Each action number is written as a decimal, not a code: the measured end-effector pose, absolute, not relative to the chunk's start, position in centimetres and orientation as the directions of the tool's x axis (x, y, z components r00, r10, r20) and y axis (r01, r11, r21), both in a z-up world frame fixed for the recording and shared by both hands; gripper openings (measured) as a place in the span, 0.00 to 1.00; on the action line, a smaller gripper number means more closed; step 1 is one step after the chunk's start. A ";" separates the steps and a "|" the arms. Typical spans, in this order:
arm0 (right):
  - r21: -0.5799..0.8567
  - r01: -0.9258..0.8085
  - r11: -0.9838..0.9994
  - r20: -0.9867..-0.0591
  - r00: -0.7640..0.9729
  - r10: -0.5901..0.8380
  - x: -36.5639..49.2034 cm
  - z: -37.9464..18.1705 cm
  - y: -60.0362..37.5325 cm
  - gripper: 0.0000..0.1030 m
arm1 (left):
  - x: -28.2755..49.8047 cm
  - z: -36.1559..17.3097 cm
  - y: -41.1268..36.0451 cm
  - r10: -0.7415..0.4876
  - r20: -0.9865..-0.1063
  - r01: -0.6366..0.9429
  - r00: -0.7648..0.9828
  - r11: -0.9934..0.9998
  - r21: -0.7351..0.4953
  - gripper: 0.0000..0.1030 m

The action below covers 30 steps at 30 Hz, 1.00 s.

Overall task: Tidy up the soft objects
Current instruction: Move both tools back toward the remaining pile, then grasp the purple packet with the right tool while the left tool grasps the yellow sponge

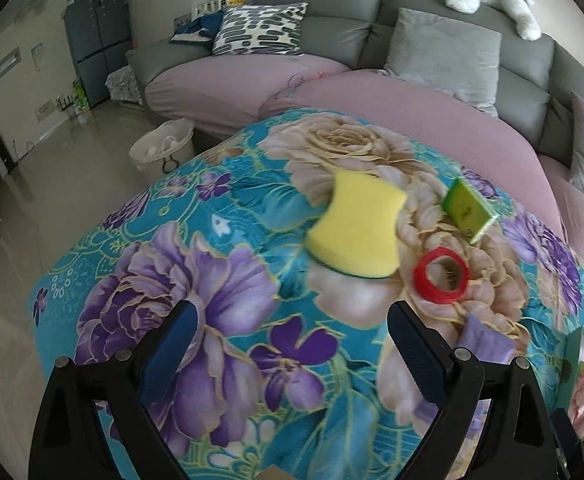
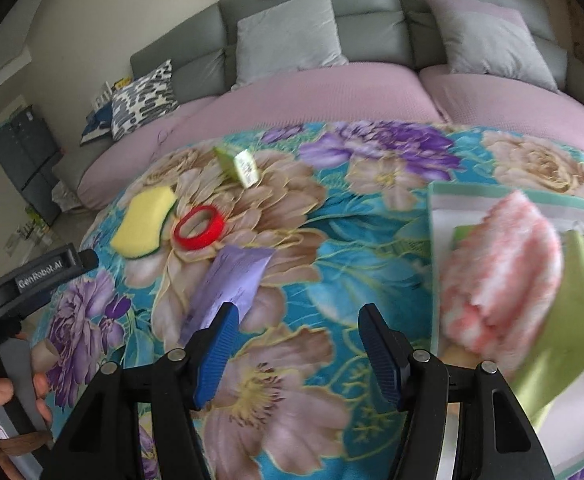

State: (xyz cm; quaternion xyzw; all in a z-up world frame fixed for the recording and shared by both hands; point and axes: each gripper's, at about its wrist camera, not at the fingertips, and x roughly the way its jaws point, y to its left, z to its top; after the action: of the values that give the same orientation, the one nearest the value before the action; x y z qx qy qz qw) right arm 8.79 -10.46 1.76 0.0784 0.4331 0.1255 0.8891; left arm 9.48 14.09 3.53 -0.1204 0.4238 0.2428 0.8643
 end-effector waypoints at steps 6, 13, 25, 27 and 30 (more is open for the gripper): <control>0.230 -0.177 0.957 -0.773 0.564 0.291 9.1 0.7 -8.8 0.64 | 9.5 2.6 15.2 0.313 -0.806 -0.532 0.502 0.847 -0.002 0.93; 0.245 -0.190 0.951 -0.780 0.544 0.310 9.4 0.0 -7.5 0.64 | 10.1 1.3 15.4 0.269 -0.835 -0.509 0.480 0.860 -0.015 0.93; 0.175 -0.215 0.961 -0.791 0.550 0.268 11.1 -1.2 -3.1 0.64 | 10.9 -0.4 16.4 0.284 -0.852 -0.524 0.439 0.852 0.014 0.93; 0.160 -0.217 0.963 -0.795 0.551 0.256 11.3 -1.3 -2.6 0.64 | 11.1 -0.6 16.5 0.282 -0.853 -0.520 0.439 0.854 0.015 0.93; 0.141 -0.213 0.967 -0.800 0.551 0.238 11.6 -1.5 -2.0 0.64 | 11.1 -0.6 17.0 0.286 -0.852 -0.529 0.439 0.849 0.012 0.93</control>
State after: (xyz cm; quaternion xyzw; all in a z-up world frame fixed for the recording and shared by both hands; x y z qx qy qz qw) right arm 11.64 -1.97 -1.54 0.0138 0.4562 0.1281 0.8805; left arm 11.11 16.95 -0.57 -0.1293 0.4707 0.2429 0.8383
